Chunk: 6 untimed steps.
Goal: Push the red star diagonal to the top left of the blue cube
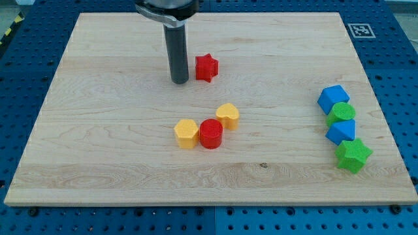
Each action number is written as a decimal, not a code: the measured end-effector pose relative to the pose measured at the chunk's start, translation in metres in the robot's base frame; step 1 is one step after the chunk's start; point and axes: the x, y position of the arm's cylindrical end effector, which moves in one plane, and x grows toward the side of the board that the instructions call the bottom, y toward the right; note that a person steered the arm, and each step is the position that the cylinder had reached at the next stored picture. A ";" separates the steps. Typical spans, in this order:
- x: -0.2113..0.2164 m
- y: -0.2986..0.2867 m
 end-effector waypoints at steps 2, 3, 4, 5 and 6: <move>-0.012 0.033; -0.012 0.076; -0.013 0.115; -0.023 0.122; -0.047 0.126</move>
